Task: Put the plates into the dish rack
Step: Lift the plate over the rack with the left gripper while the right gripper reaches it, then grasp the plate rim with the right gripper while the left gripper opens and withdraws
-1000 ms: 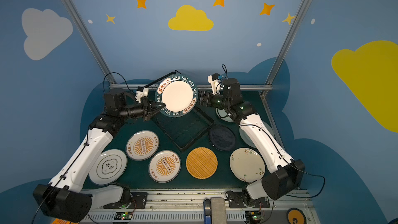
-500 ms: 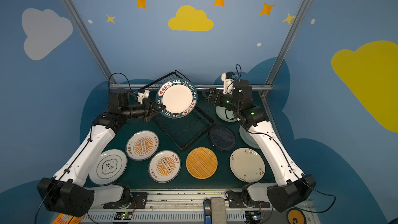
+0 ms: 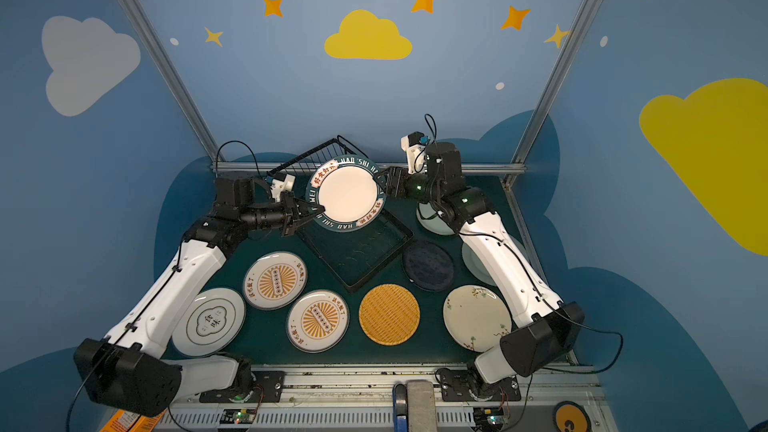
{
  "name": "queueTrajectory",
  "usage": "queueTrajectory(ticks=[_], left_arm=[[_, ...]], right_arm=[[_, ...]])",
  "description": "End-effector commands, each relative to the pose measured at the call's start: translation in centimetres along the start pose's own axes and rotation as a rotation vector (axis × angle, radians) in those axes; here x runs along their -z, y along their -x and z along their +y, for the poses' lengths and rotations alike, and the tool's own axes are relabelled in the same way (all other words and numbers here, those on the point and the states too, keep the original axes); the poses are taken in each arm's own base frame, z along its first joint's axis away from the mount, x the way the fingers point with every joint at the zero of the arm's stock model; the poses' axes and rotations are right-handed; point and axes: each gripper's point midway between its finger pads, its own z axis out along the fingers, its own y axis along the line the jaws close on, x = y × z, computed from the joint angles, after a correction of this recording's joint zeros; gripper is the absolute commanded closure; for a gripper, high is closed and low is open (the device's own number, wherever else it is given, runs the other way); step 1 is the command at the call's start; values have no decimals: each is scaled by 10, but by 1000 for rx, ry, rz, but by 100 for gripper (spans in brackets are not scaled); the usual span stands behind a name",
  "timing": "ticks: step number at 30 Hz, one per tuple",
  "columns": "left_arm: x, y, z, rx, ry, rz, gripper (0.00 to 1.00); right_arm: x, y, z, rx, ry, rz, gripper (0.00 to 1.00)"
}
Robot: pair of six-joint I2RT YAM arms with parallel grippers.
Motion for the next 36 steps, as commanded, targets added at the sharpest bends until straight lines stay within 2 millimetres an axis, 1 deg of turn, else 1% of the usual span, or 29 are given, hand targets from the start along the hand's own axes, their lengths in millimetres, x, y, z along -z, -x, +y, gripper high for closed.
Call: queueTrajectory(ticks=[1, 3, 4, 9, 12, 16, 22, 24, 25, 26, 27, 30, 31, 32, 33, 36], left_arm=[[8, -1, -31, -102, -72, 3, 96], [7, -1, -30, -102, -72, 10, 96], [7, -1, -31, -103, -75, 12, 96], [5, -1, -34, -107, -95, 29, 96], [4, -2, -35, -106, -106, 39, 96], [2, -1, -33, -109, -98, 49, 96], [-6, 8, -26, -93, -103, 63, 96], [-6, 13, -25, -91, -103, 62, 96], [-6, 15, -24, -88, -103, 59, 93], [-5, 18, -22, -79, -100, 55, 84], [-3, 20, -21, -71, -98, 48, 68], [9, 25, -16, -49, -87, 12, 30], [16, 27, -13, -36, -79, -8, 14], [24, 28, -11, -31, -72, -27, 3], [33, 28, -9, -28, -61, -46, 0], [64, 24, -2, -25, -15, -120, 0]], right_arm=[[5, 5, 15, 25, 41, 3, 55], [5, 3, 16, 20, 42, 10, 64], [5, 2, 15, 17, 40, 14, 67], [-1, -7, 11, 9, 26, 69, 70], [-4, -10, 14, 9, 41, 90, 71], [-2, -11, 19, 5, 63, 81, 79], [6, -9, 33, 7, 127, 69, 99], [10, -6, 37, 17, 137, 50, 100], [12, -4, 37, 23, 137, 40, 100], [14, -2, 38, 33, 136, 29, 100], [14, 0, 37, 38, 128, 17, 100], [16, 13, 31, 55, 73, -40, 100], [17, 20, 28, 62, 49, -68, 100], [17, 27, 25, 72, 25, -96, 100], [17, 33, 23, 79, 6, -116, 100], [14, 57, 23, 113, -33, -186, 100]])
